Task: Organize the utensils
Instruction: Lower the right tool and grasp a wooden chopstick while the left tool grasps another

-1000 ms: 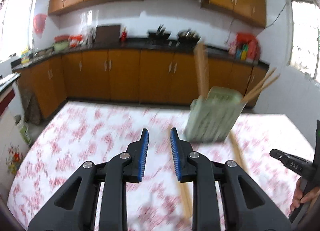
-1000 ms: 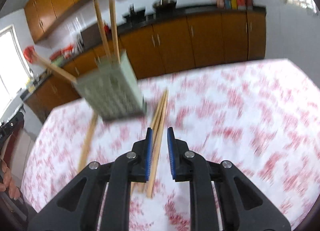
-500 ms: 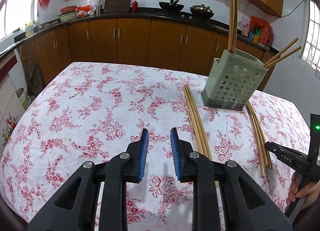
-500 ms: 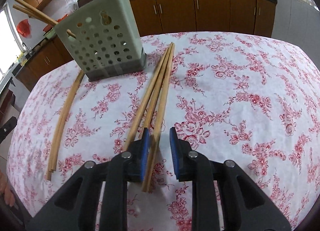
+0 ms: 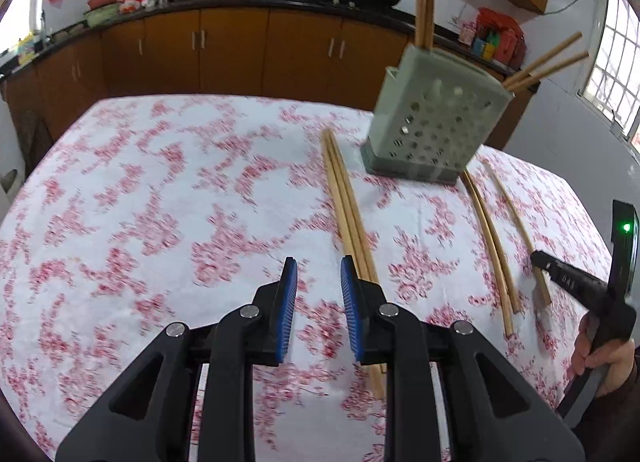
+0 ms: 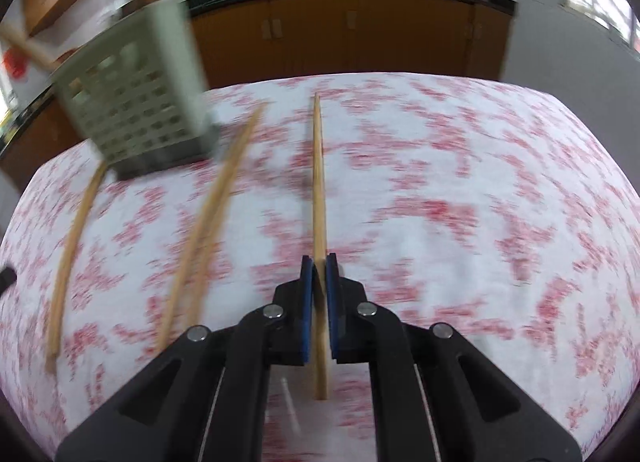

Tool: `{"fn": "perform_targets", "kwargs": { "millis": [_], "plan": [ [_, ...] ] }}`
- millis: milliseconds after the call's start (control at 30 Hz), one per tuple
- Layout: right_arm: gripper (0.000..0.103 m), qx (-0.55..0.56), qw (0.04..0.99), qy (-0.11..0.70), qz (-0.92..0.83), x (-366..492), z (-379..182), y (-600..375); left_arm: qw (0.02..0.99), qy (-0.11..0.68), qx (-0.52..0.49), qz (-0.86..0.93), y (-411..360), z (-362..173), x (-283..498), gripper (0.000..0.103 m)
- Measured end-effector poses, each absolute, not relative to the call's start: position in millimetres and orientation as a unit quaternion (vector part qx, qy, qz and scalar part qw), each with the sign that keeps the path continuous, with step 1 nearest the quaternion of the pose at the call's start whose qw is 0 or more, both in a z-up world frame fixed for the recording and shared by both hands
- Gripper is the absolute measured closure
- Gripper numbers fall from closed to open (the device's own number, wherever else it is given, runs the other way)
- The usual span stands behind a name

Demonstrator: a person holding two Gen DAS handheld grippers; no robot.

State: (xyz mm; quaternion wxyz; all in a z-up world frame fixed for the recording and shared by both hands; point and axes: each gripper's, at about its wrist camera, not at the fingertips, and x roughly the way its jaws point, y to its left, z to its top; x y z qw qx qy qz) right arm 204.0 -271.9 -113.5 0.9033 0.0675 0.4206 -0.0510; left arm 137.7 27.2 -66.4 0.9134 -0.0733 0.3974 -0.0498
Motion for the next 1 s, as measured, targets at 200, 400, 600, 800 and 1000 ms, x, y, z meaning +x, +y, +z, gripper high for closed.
{"fn": "perform_targets", "kwargs": {
  "millis": [200,400,600,800,1000],
  "plan": [
    [0.095,0.057,0.905,0.418,-0.056,202.0,-115.4,-275.8,0.901,0.423,-0.068,-0.066,15.4,-81.5,142.4,0.079],
    [0.095,0.055,0.906,0.417,-0.054,199.2,-115.3,-275.7,0.894,0.436,-0.074,-0.071,10.8,-89.9,145.8,0.079],
    [0.095,0.054,0.906,0.416,-0.054,198.4,-115.3,-275.0,0.892,0.445,-0.057,-0.064,5.1,-93.1,149.0,0.080],
    [0.095,0.053,0.906,0.416,-0.055,198.5,-115.1,-275.3,0.893,0.445,-0.044,-0.048,4.3,-93.2,152.4,0.083],
    [0.092,0.042,0.907,0.417,-0.047,198.9,-114.6,-268.9,0.897,0.440,-0.034,-0.019,4.3,-95.0,162.4,0.095]
  ]
}}
